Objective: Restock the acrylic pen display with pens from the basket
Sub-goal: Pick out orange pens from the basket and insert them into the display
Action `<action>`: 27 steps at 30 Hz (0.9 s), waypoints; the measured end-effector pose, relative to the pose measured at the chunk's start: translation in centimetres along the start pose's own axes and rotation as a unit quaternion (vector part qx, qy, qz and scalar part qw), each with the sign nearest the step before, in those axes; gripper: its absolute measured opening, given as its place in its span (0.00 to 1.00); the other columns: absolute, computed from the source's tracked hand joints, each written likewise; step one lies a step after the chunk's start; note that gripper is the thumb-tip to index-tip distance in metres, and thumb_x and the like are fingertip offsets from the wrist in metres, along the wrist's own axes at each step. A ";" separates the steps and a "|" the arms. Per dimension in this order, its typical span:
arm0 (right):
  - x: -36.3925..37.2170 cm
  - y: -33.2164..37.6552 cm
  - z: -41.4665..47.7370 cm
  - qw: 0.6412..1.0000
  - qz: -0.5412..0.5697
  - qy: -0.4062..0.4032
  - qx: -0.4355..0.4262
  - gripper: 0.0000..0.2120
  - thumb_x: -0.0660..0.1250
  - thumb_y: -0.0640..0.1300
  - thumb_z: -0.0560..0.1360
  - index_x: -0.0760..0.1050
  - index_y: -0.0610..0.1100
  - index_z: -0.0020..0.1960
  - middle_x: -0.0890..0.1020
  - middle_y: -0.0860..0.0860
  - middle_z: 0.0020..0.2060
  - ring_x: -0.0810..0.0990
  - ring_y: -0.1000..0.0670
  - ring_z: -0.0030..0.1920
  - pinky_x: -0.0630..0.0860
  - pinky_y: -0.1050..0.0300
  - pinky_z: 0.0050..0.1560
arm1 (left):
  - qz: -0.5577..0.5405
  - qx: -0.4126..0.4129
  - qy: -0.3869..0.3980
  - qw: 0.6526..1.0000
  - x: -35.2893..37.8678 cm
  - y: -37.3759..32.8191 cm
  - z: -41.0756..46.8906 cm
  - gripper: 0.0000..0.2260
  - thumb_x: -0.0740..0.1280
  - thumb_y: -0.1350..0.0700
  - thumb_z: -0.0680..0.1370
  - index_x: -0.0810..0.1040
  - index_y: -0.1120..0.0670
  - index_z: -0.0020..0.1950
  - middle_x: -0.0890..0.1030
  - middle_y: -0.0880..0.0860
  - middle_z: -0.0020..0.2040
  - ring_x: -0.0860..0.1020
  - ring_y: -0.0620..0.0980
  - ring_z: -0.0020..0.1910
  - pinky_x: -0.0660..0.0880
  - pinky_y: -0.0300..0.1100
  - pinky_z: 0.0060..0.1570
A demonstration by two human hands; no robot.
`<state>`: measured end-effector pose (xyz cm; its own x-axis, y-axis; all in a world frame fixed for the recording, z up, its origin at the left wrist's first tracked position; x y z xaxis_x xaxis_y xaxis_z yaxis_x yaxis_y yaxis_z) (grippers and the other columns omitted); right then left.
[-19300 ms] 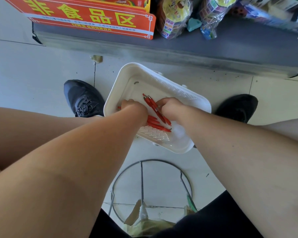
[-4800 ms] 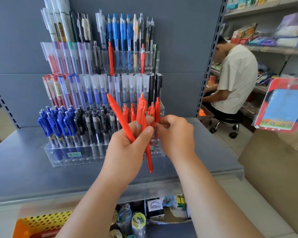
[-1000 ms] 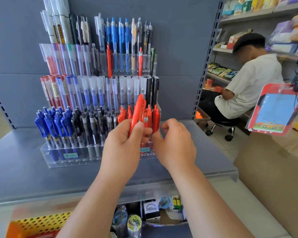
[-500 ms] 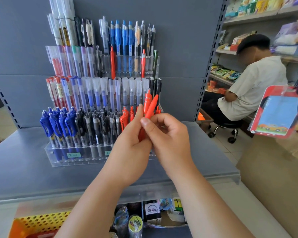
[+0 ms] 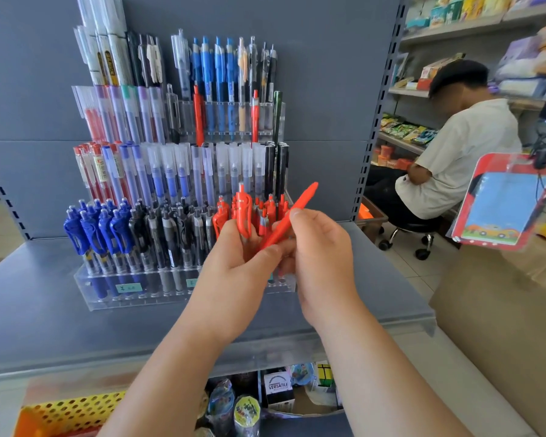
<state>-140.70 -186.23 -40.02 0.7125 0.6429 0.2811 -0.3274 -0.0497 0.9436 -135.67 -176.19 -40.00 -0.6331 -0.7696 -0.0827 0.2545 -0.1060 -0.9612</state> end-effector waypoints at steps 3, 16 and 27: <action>-0.5 0.2 0.4 1.000 0.025 -0.017 0.008 0.06 0.60 0.39 0.80 0.75 0.40 0.50 0.84 0.47 0.35 0.77 0.47 0.28 0.70 0.58 0.26 | 0.048 0.024 -0.027 0.998 -0.5 -0.2 0.0 0.07 0.67 0.57 0.79 0.71 0.59 0.47 0.80 0.48 0.33 0.75 0.45 0.31 0.72 0.36 0.33; -1.1 -1.1 0.5 0.918 -0.287 0.000 -0.273 0.10 0.71 0.42 0.74 0.82 0.52 0.54 0.74 0.59 0.40 0.76 0.57 0.39 0.72 0.65 0.42 | -0.090 0.074 -0.140 0.983 -0.1 -0.7 -0.1 0.02 0.69 0.62 0.78 0.80 0.56 0.49 0.84 0.49 0.38 0.81 0.42 0.36 0.77 0.34 0.37; -1.3 -1.5 -0.1 0.915 -0.315 0.047 -0.247 0.03 0.70 0.51 0.74 0.79 0.53 0.45 0.81 0.57 0.35 0.80 0.54 0.37 0.78 0.52 0.38 | -0.077 0.080 -0.099 0.989 -0.2 -0.8 -0.2 0.09 0.65 0.63 0.81 0.81 0.51 0.54 0.81 0.43 0.31 0.77 0.38 0.27 0.72 0.29 0.29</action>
<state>-141.21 -186.95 -41.81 0.8081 0.4887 -0.3289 -0.1275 0.6902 0.7123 -135.91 -175.84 -39.24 -0.5222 -0.8428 0.1300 0.2888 -0.3183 -0.9029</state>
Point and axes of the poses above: each hand's wrist, its own z-axis towards the middle knuckle, its own x-axis out of the palm, y = z × x, the point moved 1 cm from there along z, towards the middle knuckle
